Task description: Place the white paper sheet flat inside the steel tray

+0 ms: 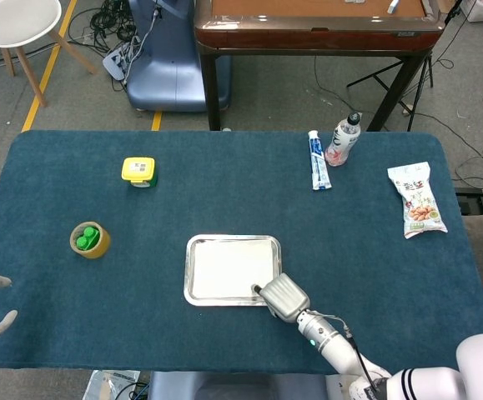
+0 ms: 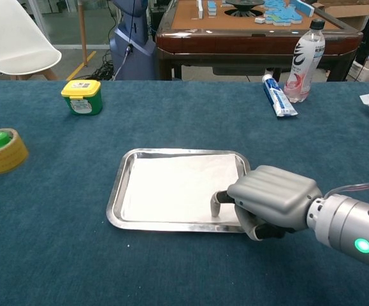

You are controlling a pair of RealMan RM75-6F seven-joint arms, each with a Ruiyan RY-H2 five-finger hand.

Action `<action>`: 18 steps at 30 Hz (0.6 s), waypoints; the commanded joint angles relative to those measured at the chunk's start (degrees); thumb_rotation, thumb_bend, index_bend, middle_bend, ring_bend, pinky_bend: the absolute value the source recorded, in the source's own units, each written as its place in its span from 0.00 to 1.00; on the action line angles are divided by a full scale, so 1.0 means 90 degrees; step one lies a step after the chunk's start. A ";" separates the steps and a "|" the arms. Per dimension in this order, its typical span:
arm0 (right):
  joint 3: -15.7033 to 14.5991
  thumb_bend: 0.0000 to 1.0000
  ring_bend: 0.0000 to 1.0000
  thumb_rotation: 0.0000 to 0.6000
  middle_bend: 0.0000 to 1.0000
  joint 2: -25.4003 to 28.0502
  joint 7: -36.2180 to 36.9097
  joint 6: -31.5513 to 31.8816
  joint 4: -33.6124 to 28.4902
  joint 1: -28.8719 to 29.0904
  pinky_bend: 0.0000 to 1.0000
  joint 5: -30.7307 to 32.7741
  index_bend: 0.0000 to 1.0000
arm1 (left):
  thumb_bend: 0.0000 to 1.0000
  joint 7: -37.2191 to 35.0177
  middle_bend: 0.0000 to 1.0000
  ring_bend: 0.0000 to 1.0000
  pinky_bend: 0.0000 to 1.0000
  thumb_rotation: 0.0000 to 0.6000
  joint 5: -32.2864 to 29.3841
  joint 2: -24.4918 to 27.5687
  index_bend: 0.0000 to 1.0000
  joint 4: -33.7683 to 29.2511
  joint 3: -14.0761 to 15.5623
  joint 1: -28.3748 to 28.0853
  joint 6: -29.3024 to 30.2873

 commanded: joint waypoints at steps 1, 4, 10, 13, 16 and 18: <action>0.0008 1.00 1.00 1.00 1.00 -0.0015 0.0027 0.0012 0.0005 -0.0003 1.00 -0.0011 0.30 | 0.19 0.0002 0.37 0.29 0.46 1.00 0.0001 -0.0001 0.39 0.0001 0.0001 -0.0001 -0.0004; 0.0016 1.00 1.00 1.00 1.00 -0.0037 0.0072 0.0022 0.0020 -0.0007 1.00 -0.0035 0.30 | 0.19 0.0002 0.37 0.29 0.46 1.00 0.0001 -0.0001 0.39 -0.0003 0.0000 -0.0001 -0.0002; 0.0033 1.00 1.00 1.00 1.00 -0.0059 0.0214 0.0053 0.0034 -0.0026 1.00 -0.0103 0.30 | 0.19 -0.0008 0.37 0.29 0.45 1.00 0.0005 0.0006 0.39 -0.0005 0.0002 0.0004 0.0005; 0.0053 1.00 1.00 1.00 1.00 -0.0003 0.0351 0.0131 -0.0018 -0.0060 1.00 -0.0196 0.30 | 0.19 -0.0017 0.37 0.29 0.46 1.00 0.0004 0.0010 0.39 -0.0003 0.0001 0.0005 0.0007; 0.0101 1.00 1.00 1.00 1.00 0.0120 0.0532 0.0273 -0.0159 -0.0110 1.00 -0.0333 0.30 | 0.19 -0.0022 0.37 0.29 0.45 1.00 -0.0001 0.0010 0.39 0.0001 -0.0002 0.0005 0.0007; 0.0136 1.00 1.00 1.00 1.00 0.0227 0.0665 0.0391 -0.0276 -0.0153 1.00 -0.0446 0.30 | 0.19 -0.0019 0.37 0.29 0.45 1.00 0.0004 0.0007 0.39 0.0000 0.0000 0.0003 0.0004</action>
